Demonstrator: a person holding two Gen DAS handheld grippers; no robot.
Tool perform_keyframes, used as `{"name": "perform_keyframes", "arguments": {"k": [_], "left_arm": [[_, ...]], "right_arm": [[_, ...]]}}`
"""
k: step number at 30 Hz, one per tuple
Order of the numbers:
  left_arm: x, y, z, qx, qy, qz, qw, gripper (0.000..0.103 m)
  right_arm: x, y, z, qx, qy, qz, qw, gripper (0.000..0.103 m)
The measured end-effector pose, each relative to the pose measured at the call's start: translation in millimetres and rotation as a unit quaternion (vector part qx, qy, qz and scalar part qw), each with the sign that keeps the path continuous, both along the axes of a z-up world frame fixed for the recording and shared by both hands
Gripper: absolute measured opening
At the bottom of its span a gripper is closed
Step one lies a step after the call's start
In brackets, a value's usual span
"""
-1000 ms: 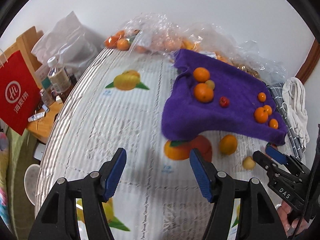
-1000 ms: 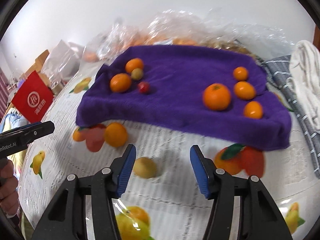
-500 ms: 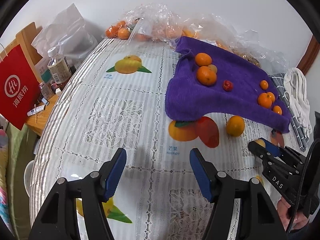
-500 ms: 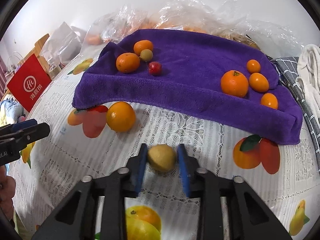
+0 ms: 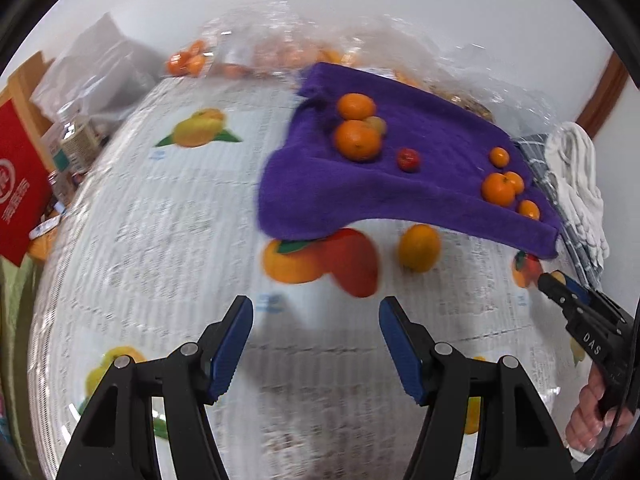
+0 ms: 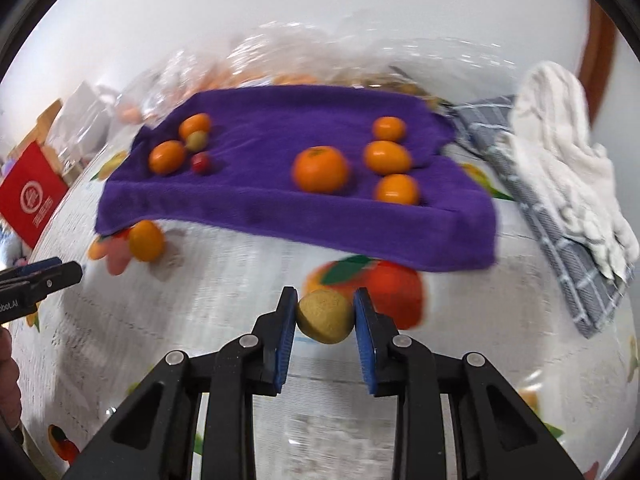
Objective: Organize fruits
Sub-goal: 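Grasp an orange from the sheet with the left gripper while the right holds its fruit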
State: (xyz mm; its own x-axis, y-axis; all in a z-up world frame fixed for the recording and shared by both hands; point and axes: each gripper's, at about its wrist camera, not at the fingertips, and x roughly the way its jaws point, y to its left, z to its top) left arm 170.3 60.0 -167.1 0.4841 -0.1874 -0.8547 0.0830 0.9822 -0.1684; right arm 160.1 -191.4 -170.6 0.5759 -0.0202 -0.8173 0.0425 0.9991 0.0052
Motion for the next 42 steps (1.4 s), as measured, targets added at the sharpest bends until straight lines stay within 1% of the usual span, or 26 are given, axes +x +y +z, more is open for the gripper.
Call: {"name": "perform_keyframes", "arguments": {"k": [1,5,8,13,17,20,25,26,28,29,30,31,35,42], "left_arm": [[1.8,-7.2,0.0,-0.002,0.001,-0.012,0.9999,0.064],[5.1,-26.5,1.2,0.000,-0.005,-0.031,0.9995,0.064],[7.9,-39.8,2.2,0.001,-0.012,-0.040,0.9991,0.064],[16.0,-61.4,-3.9,0.015,-0.011,-0.049,0.9986,0.064],[21.9,-70.9,-6.4,0.019,-0.014,-0.052,0.9984,0.064],[29.6,-76.3,-9.4,0.029,-0.017,-0.049,0.9982,0.064],[41.8,-79.6,-16.9,0.025,-0.012,-0.043,0.9987,0.063],[43.2,-80.1,-18.1,0.025,-0.011,-0.043,0.9987,0.062],[46.1,-82.1,-20.9,0.029,-0.010,-0.045,0.9985,0.048],[46.8,-82.9,-22.0,0.030,-0.010,-0.045,0.9985,0.045],[47.1,-83.3,-21.8,0.034,-0.017,-0.043,0.9983,0.037],[47.2,-83.6,-21.6,0.033,-0.019,-0.045,0.9983,0.032],[46.9,-78.7,-19.1,0.021,-0.013,-0.044,0.9987,0.032],[36.0,-64.7,-6.3,0.012,-0.016,-0.039,0.9990,0.032]], "right_arm": [[-1.2,-7.5,0.1,0.000,-0.001,-0.008,1.000,0.028],[-7.2,-37.5,0.2,0.005,0.002,-0.035,0.999,0.028],[-12.2,-48.5,0.0,0.006,0.001,-0.045,0.999,0.028],[-18.5,-56.6,-1.2,0.008,0.000,-0.051,0.999,0.028],[-18.7,-60.9,-2.5,0.007,0.003,-0.056,0.998,0.028],[-18.0,-63.6,-2.3,0.004,0.004,-0.059,0.998,0.028],[-16.7,-66.5,-3.2,-0.004,0.004,-0.064,0.998,0.028],[-16.7,-67.2,-3.8,-0.004,0.005,-0.065,0.998,0.028],[-16.4,-68.4,-5.6,-0.002,0.008,-0.068,0.998,0.028],[-16.4,-68.5,-6.4,-0.002,0.009,-0.068,0.998,0.028],[-16.6,-68.3,-7.3,-0.003,0.010,-0.068,0.998,0.028],[-16.4,-68.3,-8.0,-0.004,0.011,-0.068,0.998,0.028],[-16.2,-68.1,-8.2,-0.003,0.013,-0.066,0.998,0.028],[-16.0,-63.0,6.1,-0.004,-0.003,-0.061,0.998,0.028]]}}
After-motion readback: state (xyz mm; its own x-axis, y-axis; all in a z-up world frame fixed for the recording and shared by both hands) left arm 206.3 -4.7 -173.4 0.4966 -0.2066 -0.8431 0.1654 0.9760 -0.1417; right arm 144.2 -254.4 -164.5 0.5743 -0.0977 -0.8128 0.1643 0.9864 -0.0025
